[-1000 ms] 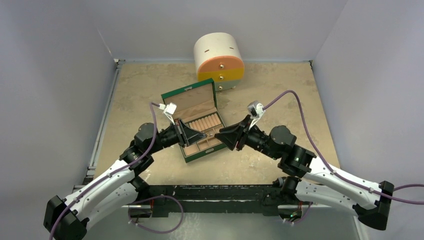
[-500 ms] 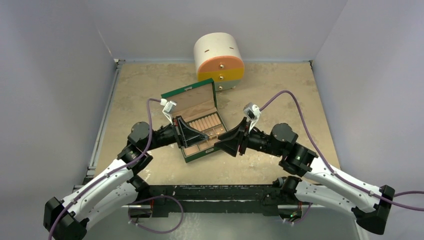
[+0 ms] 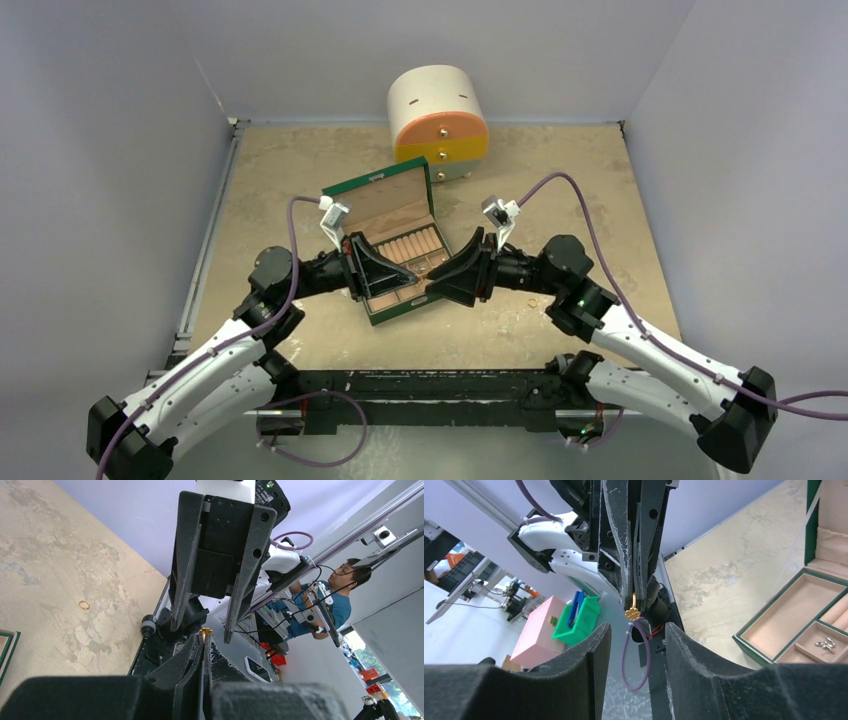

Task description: Organize the mixed jewelry

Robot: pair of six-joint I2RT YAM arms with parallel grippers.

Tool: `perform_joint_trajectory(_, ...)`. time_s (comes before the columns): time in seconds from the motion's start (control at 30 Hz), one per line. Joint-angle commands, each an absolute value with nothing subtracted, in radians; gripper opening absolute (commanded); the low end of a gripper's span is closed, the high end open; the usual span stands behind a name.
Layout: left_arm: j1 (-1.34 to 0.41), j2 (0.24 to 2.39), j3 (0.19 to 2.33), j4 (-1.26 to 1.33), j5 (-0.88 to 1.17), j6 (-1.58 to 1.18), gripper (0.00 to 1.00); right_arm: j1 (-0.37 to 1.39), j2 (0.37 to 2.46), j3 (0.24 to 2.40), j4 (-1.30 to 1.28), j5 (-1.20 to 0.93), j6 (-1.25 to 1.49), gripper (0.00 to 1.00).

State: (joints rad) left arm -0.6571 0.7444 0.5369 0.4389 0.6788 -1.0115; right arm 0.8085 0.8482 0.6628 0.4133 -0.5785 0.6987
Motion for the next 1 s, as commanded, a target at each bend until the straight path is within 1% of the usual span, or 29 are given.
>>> perform_joint_trajectory(0.0, -0.659, 0.724, 0.578, 0.49, 0.697, -1.007, 0.0, 0.805, 0.864, 0.673, 0.551, -0.66, 0.742, 0.47)
perform_joint_trajectory(0.23, -0.659, 0.72, 0.576, 0.462, 0.687, -0.993, 0.0, 0.805, 0.893, 0.681, 0.583, -0.675, 0.753, 0.45)
perform_joint_trajectory(0.97, -0.66, 0.714, 0.57, 0.437, 0.688, -0.979, 0.0, 0.805, 0.941, 0.713, 0.612, -0.668, 0.765, 0.34)
